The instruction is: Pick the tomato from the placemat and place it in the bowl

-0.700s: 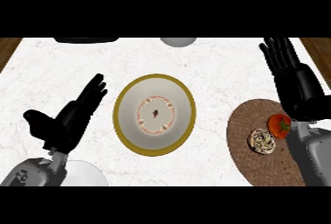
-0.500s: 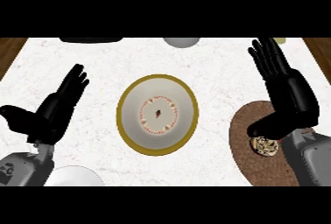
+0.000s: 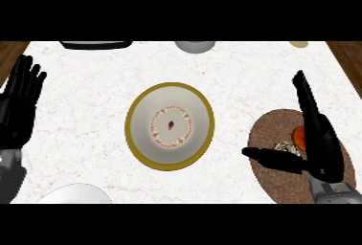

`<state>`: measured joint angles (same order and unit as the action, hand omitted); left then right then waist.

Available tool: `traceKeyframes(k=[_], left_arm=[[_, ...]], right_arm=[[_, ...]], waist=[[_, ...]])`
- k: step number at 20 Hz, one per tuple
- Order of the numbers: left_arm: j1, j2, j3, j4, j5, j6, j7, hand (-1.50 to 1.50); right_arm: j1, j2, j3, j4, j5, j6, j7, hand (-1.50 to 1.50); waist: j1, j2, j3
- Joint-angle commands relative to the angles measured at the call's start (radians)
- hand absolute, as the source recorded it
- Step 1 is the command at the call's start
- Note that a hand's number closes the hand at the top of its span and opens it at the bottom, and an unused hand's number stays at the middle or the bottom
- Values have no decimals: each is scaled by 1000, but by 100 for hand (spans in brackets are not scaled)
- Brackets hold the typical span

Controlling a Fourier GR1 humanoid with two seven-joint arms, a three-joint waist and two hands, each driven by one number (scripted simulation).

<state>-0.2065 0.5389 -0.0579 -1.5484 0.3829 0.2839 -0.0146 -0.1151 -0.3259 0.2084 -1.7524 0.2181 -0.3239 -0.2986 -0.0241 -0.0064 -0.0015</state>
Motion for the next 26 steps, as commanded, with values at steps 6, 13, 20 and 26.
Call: traceKeyframes(k=[6,13,20,26], left_arm=[[42,2,74,56,13,-50,-89,0],[50,-8,62,51,-2,-61,-92,0],[3,-27,50,38,-19,-46,-61,0],[-37,-50,77,106,-37,-80,-72,0]], right_arm=[[397,-106,60,-281,378,-157,68,-150],[570,-276,-86,-564,480,75,450,-150],[644,-427,-121,-715,465,401,697,-150],[598,-420,-144,-706,432,550,755,-150]], waist=[[-14,-3,-2],[-19,-3,-4],[4,4,-2],[12,5,1]])
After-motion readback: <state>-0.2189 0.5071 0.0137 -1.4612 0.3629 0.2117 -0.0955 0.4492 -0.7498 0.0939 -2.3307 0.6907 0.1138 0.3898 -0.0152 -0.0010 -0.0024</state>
